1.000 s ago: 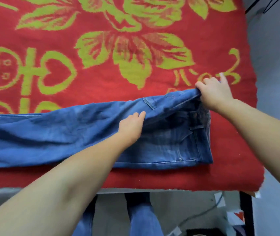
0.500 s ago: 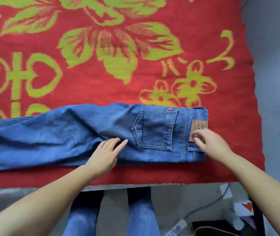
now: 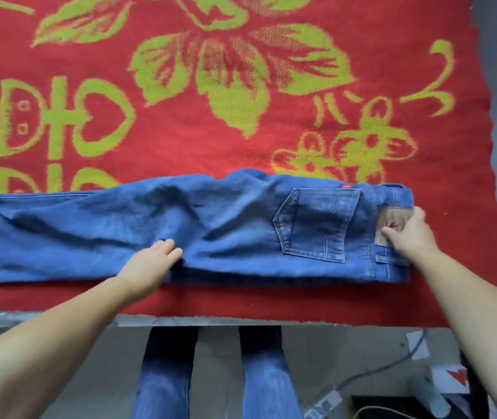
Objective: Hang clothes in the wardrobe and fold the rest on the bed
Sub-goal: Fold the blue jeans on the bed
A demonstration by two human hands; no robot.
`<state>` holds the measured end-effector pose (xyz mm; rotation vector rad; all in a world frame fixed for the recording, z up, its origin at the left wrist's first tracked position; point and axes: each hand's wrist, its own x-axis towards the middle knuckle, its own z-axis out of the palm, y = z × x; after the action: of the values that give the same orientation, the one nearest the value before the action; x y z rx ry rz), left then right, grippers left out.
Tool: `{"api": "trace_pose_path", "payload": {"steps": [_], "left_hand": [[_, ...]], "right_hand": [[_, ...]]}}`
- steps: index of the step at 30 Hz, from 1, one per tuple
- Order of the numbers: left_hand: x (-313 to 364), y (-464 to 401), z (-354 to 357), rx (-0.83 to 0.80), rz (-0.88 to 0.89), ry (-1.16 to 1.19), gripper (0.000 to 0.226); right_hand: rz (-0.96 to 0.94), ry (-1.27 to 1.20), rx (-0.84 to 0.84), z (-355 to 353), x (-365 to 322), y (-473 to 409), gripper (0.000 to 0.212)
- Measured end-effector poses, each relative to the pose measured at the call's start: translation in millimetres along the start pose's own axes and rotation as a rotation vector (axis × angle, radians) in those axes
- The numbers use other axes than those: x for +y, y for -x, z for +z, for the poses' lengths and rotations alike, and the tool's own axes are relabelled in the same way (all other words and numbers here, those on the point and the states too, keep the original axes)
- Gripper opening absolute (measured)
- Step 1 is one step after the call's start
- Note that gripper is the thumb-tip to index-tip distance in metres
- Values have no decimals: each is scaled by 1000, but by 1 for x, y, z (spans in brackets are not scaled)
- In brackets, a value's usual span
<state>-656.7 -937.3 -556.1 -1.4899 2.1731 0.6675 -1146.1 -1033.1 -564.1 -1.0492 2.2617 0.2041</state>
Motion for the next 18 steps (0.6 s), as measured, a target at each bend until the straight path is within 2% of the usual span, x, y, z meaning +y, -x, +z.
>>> {"api": "trace_pose_path", "payload": {"steps": [2, 3, 5, 8, 11, 12, 14, 16, 18], "left_hand": [[3, 3, 14, -16, -67, 175, 39], [6, 5, 18, 10, -120, 272, 40], [7, 12, 23, 112, -251, 424, 33], [-23, 33, 29, 208, -489, 533, 21], [-84, 62, 36, 301, -710, 613, 17], [-111, 73, 38, 343, -791, 644, 19], [-169, 93, 42, 396, -949, 675, 28], [-231, 113, 47, 405, -1069, 667, 40], [-286, 127, 55, 385, -1116, 676, 50]], "right_hand": [[-28, 122, 114, 4, -19, 14, 84], [-144, 161, 209, 8, -34, 25, 83], [-521, 194, 308, 22, -69, 55, 76], [-1116, 209, 200, 65, -128, 120, 59], [-1404, 278, 51, 128, -176, 189, 47], [-1434, 312, 20, 151, -191, 208, 47], [-1377, 452, -39, 194, -219, 238, 57], [-1233, 615, -90, 232, -242, 255, 64], [-1051, 785, -103, 258, -257, 262, 67]]}}
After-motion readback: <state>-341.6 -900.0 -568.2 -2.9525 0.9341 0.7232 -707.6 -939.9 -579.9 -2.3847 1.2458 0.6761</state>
